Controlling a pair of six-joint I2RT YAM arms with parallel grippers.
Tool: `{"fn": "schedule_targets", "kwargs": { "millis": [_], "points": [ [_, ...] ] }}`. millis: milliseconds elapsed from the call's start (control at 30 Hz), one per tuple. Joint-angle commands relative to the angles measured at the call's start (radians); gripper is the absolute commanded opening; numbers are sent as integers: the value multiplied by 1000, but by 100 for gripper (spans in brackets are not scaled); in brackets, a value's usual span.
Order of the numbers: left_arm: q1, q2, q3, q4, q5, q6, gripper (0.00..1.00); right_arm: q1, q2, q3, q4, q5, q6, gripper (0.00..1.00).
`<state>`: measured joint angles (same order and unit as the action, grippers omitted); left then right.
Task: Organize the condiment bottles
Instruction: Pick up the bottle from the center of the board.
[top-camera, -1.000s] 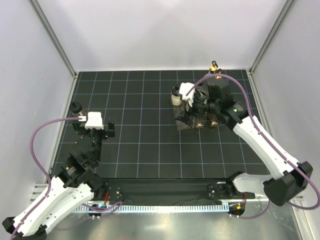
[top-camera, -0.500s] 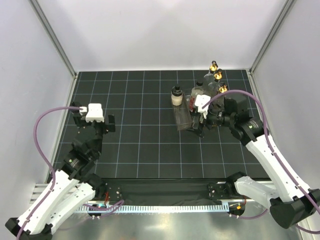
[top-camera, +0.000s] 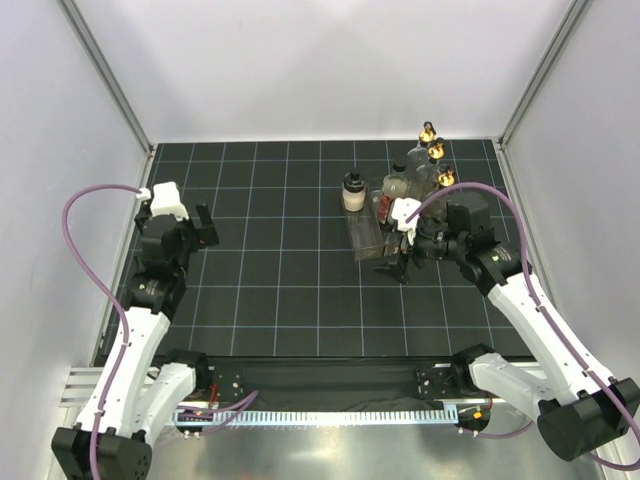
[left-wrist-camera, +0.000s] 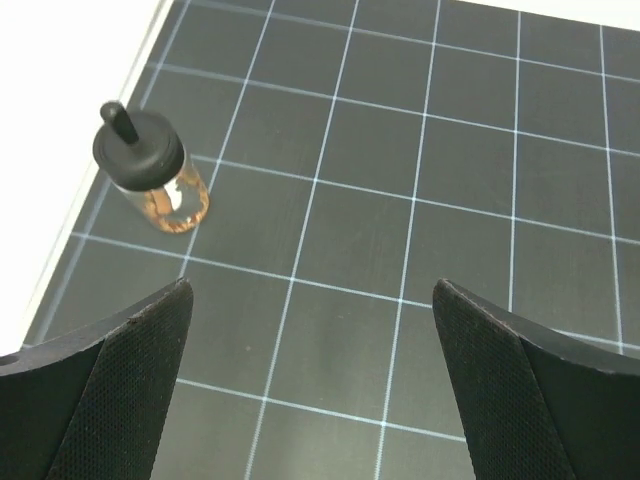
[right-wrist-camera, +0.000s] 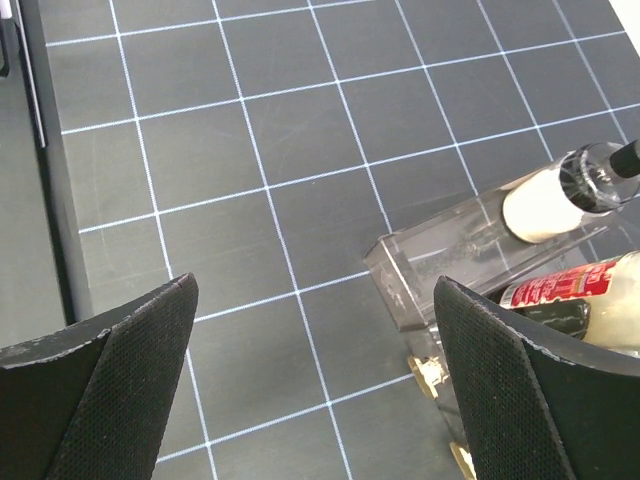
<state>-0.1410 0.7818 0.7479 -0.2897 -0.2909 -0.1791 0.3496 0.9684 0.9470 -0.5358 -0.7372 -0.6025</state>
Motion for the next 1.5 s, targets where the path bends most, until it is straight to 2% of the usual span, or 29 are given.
{"fn": "schedule_targets", "kwargs": {
  "millis": [0,333,667,900,1067,1100,1467],
  "points": [
    [61,19,50,6,116,-91,100,-3,-14,-1,69,-24,20,100],
    [218,122,62,18,133,-212,100,-4,-37,-4,76,19,29,100],
    [251,217,82,27,9,-247,100,-6,-45,-2,69,24,23,100],
    [277,306,106,63,-11,-258,100,-4,-46,-1,66,22,24,100],
    [302,422,171,81,-1,-243,100,-6,-54,1,65,22,24,100],
    [323,500,210,83,-8,-238,100,-8,-53,4,60,22,23,100],
    [408,711,309,132,32,-235,100,-9,-42,12,45,16,17,100]
  ]
}}
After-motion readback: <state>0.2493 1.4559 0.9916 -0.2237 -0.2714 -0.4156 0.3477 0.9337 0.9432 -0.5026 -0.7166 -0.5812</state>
